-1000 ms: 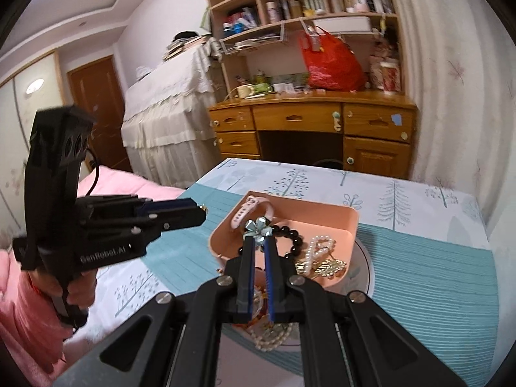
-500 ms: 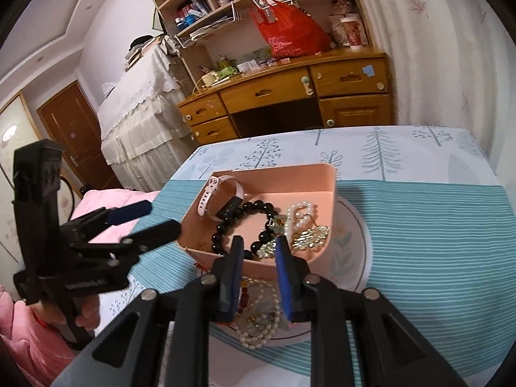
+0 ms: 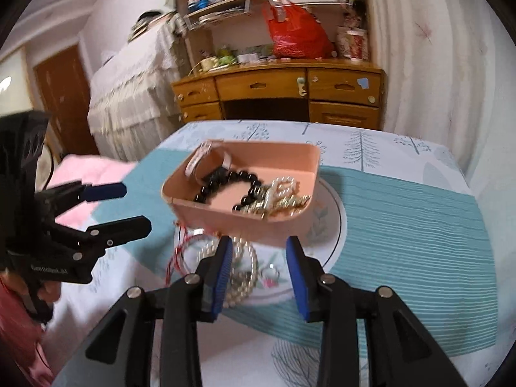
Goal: Organize jewelry
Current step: 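Grasp the red string bracelet with the left tool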
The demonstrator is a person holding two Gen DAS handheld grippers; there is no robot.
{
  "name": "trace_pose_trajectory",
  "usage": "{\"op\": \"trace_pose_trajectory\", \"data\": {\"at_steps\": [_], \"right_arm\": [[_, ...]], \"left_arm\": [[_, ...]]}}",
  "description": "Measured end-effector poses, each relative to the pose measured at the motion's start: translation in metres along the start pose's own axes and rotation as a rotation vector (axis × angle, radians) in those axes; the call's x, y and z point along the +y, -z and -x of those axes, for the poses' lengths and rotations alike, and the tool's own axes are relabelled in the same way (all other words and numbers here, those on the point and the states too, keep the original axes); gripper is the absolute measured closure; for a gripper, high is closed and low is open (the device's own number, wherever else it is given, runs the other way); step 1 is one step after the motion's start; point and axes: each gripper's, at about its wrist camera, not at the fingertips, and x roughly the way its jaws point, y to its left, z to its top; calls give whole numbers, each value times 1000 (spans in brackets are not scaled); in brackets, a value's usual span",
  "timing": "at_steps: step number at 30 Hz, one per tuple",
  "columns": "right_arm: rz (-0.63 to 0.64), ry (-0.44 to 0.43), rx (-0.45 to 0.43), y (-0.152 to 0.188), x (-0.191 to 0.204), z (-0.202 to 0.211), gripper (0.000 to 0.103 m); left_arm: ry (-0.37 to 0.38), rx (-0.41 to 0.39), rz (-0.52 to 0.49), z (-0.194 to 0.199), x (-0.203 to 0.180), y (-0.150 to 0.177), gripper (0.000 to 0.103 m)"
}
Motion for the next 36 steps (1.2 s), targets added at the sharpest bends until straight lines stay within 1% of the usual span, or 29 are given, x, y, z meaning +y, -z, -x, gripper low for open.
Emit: {"op": "trace_pose_trajectory", "data": {"at_steps": [5, 8, 11, 14, 17, 21, 23, 26, 29, 32, 33, 34, 36], "right_arm": [[100, -8, 0, 15, 9, 1, 68], [177, 5, 0, 24, 16, -1, 68], [243, -5, 13, 30, 22, -6, 68], [274, -15, 25, 31, 27, -9, 68], [289, -18, 35, 32, 30, -11, 68], [281, -8, 66, 32, 30, -16, 68], [271, -6, 73, 32, 28, -18, 68], [259, -10, 78, 31, 26, -18, 68], [247, -17, 86, 31, 24, -19, 68], [239, -24, 96, 31, 23, -20, 68], [236, -26, 98, 30, 22, -21, 68], [234, -28, 98, 30, 22, -21, 68], [229, -30, 97, 29, 21, -20, 68]], "left_arm": [[45, 15, -45, -4, -11, 18, 18], [71, 31, -56, -11, -17, 25, 18], [65, 63, -59, -23, -24, 28, 18], [63, 87, -63, -34, -29, 29, 18], [67, 100, -56, -42, -31, 28, 18], [31, 102, -49, -51, -33, 23, 18], [33, 108, -49, -55, -33, 21, 18], [41, 119, -56, -59, -35, 21, 18], [28, 113, -75, -60, -39, 21, 18], [23, 104, -85, -60, -41, 20, 27], [29, 100, -84, -59, -41, 20, 33], [34, 98, -83, -59, -41, 19, 36], [37, 94, -83, -59, -40, 18, 40]]}}
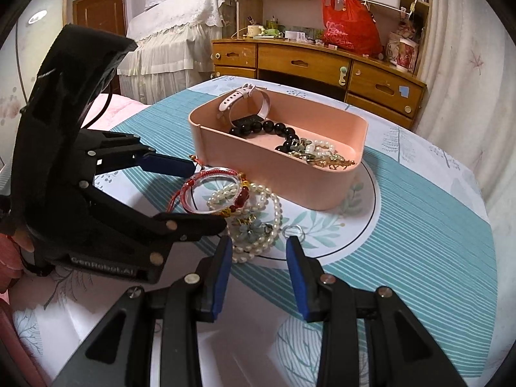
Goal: Organize jewelry
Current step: 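Grasp the red string bracelet with the left tool, then lift the red bracelet with the left tool while the right tool grasps the pearl bracelet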
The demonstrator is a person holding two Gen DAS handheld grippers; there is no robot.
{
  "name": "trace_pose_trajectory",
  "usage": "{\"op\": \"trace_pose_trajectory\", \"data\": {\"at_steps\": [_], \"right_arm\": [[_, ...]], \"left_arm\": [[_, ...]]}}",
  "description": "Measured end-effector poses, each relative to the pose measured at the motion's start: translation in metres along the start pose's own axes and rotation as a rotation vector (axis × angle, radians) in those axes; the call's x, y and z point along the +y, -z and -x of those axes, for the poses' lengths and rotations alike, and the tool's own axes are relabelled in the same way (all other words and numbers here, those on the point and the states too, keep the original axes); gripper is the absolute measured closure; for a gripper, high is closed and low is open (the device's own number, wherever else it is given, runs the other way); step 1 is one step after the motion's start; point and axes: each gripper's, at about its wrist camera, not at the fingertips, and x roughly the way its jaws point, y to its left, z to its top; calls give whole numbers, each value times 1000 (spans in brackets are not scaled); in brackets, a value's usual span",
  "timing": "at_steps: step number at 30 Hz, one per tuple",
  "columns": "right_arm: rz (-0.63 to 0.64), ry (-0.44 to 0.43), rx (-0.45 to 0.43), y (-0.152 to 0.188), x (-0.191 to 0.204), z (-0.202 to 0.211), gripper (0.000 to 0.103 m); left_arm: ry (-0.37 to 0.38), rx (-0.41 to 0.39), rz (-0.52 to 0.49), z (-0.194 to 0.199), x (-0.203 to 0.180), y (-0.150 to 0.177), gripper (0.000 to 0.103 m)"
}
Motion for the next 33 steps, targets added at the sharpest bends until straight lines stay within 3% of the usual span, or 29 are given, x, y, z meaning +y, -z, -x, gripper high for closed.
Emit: {"op": "trace_pose_trajectory", "data": {"at_steps": [9, 17, 21, 25, 26, 27, 33], "right_arm": [[19, -8, -22, -6, 2, -2, 68], [19, -15, 35, -14, 9, -18, 69], [4, -32, 31, -16, 10, -20, 79], [-2, -25, 31, -16, 12, -21, 80], [1, -24, 32, -16, 13, -20, 94], [0, -29, 31, -16, 14, -19, 97], [6, -28, 17, -19, 14, -13, 98]], "left_arm": [[42, -32, 29, 10, 3, 1, 44], [25, -73, 67, 33, 21, 6, 44], [17, -77, 87, 38, 28, 9, 44], [9, -79, 107, 42, 34, 11, 44], [8, -82, 112, 44, 35, 11, 44], [6, -84, 115, 44, 36, 11, 44], [-8, -117, 120, 57, 40, 9, 44]]}}
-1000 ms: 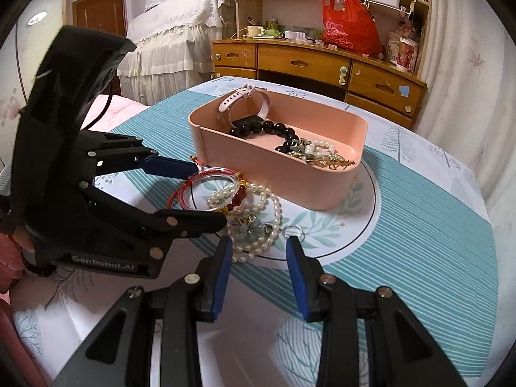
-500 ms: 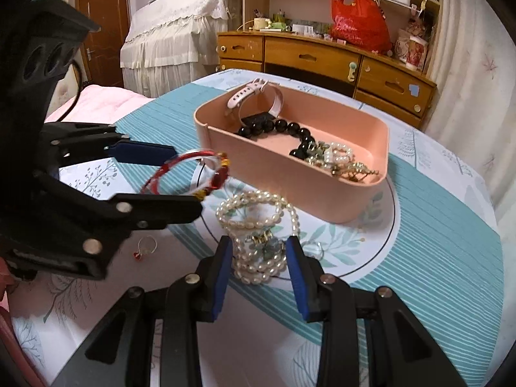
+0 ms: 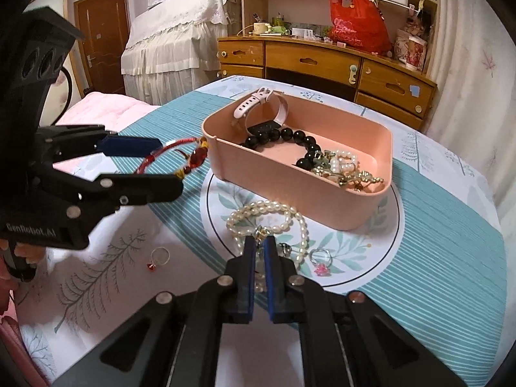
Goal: Organize jewelry
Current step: 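Lift the red bracelet with the left tool while the right tool grasps the pearl bracelet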
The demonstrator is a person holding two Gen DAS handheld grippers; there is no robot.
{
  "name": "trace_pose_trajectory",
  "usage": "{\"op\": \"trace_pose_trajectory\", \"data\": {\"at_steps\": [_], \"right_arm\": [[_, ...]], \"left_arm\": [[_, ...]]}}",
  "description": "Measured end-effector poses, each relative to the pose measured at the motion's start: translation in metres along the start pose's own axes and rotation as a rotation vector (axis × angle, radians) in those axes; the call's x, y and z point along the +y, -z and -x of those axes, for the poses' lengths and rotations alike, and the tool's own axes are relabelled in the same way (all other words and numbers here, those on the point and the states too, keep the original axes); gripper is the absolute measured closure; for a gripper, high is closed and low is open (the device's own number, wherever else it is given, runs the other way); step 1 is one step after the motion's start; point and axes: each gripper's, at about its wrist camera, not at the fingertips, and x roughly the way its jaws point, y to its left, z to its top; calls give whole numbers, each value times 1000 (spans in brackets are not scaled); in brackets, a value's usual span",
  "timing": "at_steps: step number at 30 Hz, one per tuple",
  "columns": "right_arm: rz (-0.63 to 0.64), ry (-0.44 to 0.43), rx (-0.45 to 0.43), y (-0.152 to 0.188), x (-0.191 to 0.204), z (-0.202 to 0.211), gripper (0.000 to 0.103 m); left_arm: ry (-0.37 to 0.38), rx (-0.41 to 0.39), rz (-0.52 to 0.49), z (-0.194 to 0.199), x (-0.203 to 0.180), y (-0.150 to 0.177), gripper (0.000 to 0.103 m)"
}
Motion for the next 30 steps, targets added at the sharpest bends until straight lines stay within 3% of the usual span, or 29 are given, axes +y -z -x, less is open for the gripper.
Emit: {"op": "trace_pose_trajectory", "data": {"at_steps": [5, 9, 19, 30], "right_arm": [[26, 0, -11, -4, 4, 2, 95], [21, 35, 17, -6, 4, -5, 76], [-71, 19, 56, -8, -4, -16, 77], [-40, 2, 47, -9, 1, -6, 79]], "left_arm": [[-1, -16, 13, 7, 3, 0, 44], [-5, -17, 19, 9, 2, 0, 44], [-16, -26, 35, 13, 6, 1, 44], [-12, -38, 46, 13, 9, -2, 44]]}}
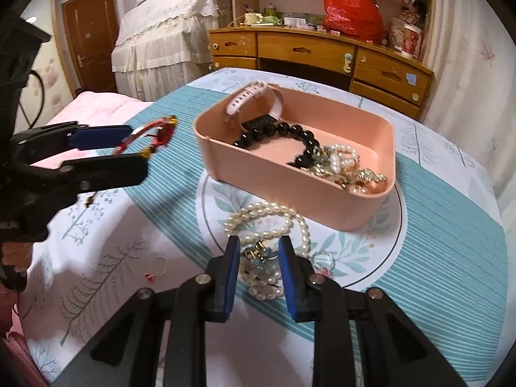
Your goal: Organize jewelry
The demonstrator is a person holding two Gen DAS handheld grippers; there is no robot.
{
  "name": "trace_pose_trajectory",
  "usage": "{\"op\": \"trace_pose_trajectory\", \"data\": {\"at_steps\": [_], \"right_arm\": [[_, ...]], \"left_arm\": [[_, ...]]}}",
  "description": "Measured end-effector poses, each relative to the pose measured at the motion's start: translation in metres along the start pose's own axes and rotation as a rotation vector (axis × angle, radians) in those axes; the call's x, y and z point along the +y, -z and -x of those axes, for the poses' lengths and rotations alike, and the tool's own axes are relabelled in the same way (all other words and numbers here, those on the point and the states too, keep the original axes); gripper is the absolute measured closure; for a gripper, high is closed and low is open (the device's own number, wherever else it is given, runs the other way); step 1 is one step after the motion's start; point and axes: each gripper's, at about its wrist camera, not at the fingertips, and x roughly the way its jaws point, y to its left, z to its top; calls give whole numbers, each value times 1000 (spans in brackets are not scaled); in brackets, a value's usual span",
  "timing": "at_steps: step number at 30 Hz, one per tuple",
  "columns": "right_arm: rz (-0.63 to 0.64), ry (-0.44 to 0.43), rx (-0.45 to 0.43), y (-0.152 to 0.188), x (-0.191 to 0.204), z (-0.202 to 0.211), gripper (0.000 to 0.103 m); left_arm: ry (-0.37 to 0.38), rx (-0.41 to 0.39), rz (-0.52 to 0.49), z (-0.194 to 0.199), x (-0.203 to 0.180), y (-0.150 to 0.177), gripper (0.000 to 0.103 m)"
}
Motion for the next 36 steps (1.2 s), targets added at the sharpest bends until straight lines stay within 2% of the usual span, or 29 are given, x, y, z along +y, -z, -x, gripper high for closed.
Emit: {"op": "trace_pose_trajectory", "data": {"at_steps": [7, 14, 18, 23, 24, 25, 26, 27, 30, 36], "right_arm": [[11, -65, -90, -20, 4, 28, 79], [-44, -36, -181, -46, -13, 45, 79], [-138, -17, -198, -56, -36, 46, 79], [-317, -33, -134, -63, -69, 36, 79], [-343, -42, -127, -61, -73, 33, 78], [-362, -52, -125, -59, -76, 31, 78], [-388, -69, -123, -58, -80, 29, 78], [-416, -88, -117, -56, -84, 26, 77], [-459, -99, -106, -49, -90, 25, 76], [-458, -56, -109, -40, -92, 34, 73]], "left_arm": [[6, -24, -14, 0, -2, -16, 44], [38, -67, -36, -4, -8, -44, 44], [46, -75, -42, -12, -10, -61, 44], [54, -58, -27, -28, -11, -78, 44], [56, -53, -25, -32, -12, -80, 41], [53, -39, -18, -36, -11, -81, 26], [44, -23, -4, -40, -11, -81, 19], [44, -21, 6, -41, -10, -80, 16], [53, -8, 20, -41, -7, -75, 16], [20, -8, 23, -29, -4, -67, 16]]}}
